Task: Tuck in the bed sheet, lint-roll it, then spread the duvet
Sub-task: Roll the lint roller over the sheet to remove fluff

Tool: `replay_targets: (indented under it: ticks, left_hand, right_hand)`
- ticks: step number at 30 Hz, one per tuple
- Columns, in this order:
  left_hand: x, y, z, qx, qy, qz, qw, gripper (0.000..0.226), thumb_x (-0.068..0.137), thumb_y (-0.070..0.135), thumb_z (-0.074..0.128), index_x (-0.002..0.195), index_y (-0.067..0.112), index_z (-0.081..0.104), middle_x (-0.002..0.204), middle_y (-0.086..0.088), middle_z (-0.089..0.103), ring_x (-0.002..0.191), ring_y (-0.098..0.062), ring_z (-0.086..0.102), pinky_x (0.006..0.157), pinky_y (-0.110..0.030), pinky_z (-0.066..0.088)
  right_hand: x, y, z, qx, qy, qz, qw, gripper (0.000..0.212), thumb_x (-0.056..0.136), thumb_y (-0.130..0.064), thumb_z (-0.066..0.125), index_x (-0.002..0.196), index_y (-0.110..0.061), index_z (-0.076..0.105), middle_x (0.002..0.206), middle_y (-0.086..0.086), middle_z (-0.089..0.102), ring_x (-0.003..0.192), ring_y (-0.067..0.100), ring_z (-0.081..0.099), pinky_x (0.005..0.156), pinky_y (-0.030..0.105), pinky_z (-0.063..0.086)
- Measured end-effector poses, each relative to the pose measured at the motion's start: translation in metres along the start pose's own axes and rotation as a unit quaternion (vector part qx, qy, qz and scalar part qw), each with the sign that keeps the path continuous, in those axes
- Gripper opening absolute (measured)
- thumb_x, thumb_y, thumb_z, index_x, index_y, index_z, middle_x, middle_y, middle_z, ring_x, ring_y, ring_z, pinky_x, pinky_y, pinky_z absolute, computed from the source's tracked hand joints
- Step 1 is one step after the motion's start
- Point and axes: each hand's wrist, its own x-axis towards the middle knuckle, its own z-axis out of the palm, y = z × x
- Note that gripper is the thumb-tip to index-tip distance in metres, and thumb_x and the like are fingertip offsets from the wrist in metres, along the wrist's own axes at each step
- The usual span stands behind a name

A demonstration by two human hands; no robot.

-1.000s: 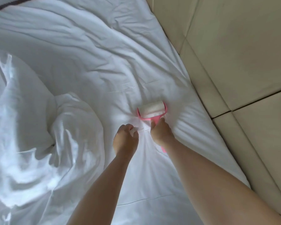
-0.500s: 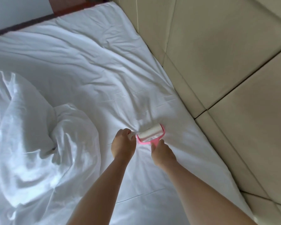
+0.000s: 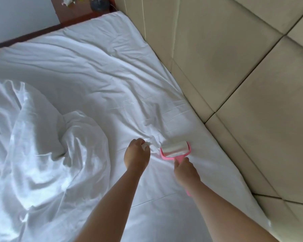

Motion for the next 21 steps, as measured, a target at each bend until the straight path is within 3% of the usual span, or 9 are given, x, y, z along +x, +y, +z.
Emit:
replay_targets:
  ticks: [3, 8, 21]
  left_hand:
    - [0.016, 0.000, 0.012, -0.003, 0.001, -0.013, 1.000, 0.014, 0.091, 0.026, 0.052, 0.088, 0.016, 0.061, 0.098, 0.000, 0.060, 0.077, -0.017, 0.049, 0.062, -0.026, 0.035]
    - [0.053, 0.008, 0.024, -0.008, 0.005, -0.012, 1.000, 0.017, 0.090, 0.022, 0.051, 0.097, 0.014, 0.064, 0.102, -0.001, 0.060, 0.084, -0.020, 0.054, 0.064, -0.026, 0.037]
    - [0.101, 0.006, 0.042, -0.009, 0.009, -0.047, 0.999, 0.017, 0.091, 0.024, 0.053, 0.102, 0.016, 0.062, 0.103, 0.001, 0.059, 0.084, -0.016, 0.052, 0.067, -0.027, 0.039]
  right_hand:
    - [0.027, -0.017, -0.006, 0.006, -0.001, -0.011, 1.000, 0.048, 0.102, -0.043, 0.028, 0.122, -0.002, 0.042, 0.121, 0.016, 0.058, 0.112, 0.033, 0.057, 0.086, 0.036, 0.044]
    - [0.082, -0.058, -0.023, 0.014, 0.004, -0.042, 0.999, 0.052, 0.103, -0.044, 0.025, 0.125, 0.000, 0.041, 0.120, 0.016, 0.057, 0.109, 0.033, 0.058, 0.080, 0.035, 0.045]
    - [0.170, -0.118, -0.042, 0.065, 0.005, -0.071, 0.995, 0.057, 0.102, -0.044, 0.026, 0.135, 0.001, 0.034, 0.130, 0.020, 0.051, 0.117, 0.037, 0.052, 0.094, 0.042, 0.045]
